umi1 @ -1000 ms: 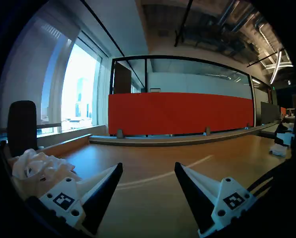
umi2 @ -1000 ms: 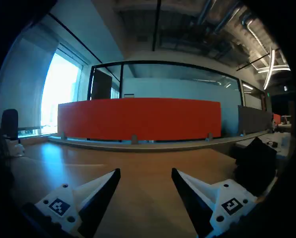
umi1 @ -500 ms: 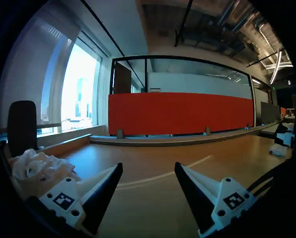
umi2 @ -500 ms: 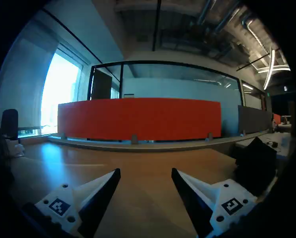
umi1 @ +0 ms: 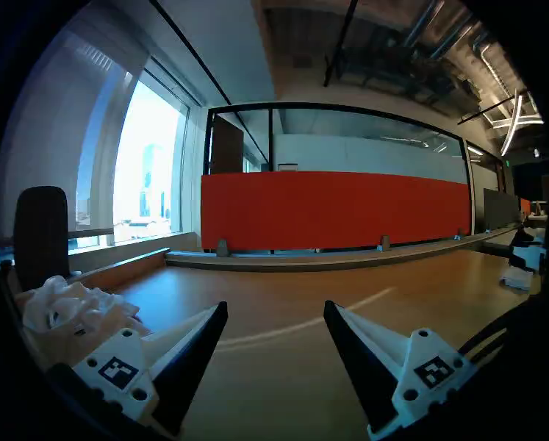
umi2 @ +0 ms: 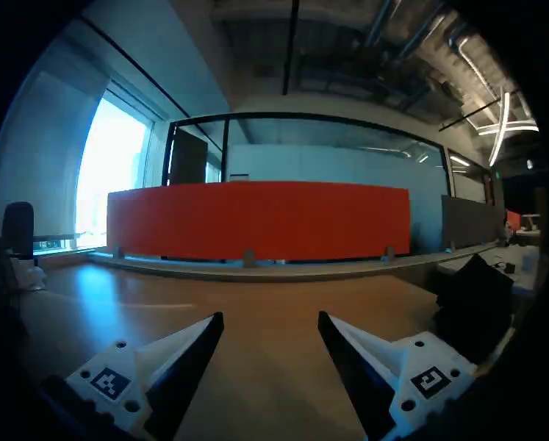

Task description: Fold towel

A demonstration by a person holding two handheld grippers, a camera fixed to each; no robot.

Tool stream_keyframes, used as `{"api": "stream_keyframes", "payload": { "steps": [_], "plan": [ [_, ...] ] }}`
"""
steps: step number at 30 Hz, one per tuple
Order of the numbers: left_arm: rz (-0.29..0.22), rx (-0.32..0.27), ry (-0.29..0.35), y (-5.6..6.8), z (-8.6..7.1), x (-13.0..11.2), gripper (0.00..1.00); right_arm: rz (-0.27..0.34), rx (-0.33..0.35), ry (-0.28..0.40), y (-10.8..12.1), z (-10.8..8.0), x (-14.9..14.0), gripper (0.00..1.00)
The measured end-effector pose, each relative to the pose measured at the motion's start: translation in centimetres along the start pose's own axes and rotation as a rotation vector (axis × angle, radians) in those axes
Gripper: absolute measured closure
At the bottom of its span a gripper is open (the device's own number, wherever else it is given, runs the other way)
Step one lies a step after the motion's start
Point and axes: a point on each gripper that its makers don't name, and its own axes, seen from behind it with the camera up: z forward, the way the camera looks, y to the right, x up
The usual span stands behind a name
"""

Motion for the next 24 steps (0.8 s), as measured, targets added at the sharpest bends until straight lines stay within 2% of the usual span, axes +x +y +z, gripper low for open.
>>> {"api": "stream_keyframes", "payload": {
  "steps": [24],
  "plan": [
    [-0.002,0.0,-0.001,-0.07,-0.01,0.31,0.03,0.0,0.0,0.0,-0.01,0.01,0.05,0.0]
  ]
}}
